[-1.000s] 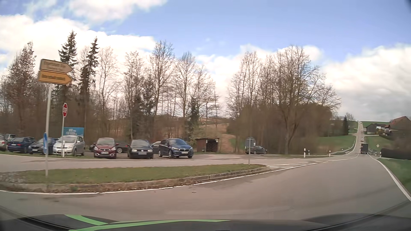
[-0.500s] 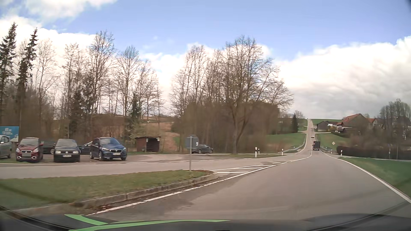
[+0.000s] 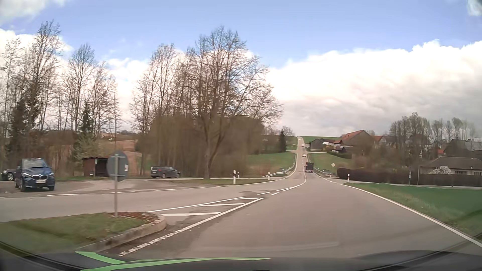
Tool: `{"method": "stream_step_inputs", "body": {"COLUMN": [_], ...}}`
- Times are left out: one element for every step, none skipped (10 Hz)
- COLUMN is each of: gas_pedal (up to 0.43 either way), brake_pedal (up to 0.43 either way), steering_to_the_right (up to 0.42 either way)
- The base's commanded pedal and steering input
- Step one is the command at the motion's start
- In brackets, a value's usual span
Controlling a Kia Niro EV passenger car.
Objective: Follow the waypoints while adhering to traffic rules and regulations
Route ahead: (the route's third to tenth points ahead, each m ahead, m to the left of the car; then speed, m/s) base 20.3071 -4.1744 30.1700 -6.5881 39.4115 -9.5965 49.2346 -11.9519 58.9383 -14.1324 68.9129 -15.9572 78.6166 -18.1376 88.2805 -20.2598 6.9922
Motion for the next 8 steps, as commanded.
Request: {"method": "stream_step_inputs", "body": {"gas_pedal": [0.197,0.197,0.209,0.22,0.228,0.24,0.248,0.248], "brake_pedal": [0.0,0.0,0.0,0.0,0.0,0.0,0.0,0.0], "steering_to_the_right": [0.242,0.22,0.193,0.165,0.138,0.113,0.087,0.065]}}
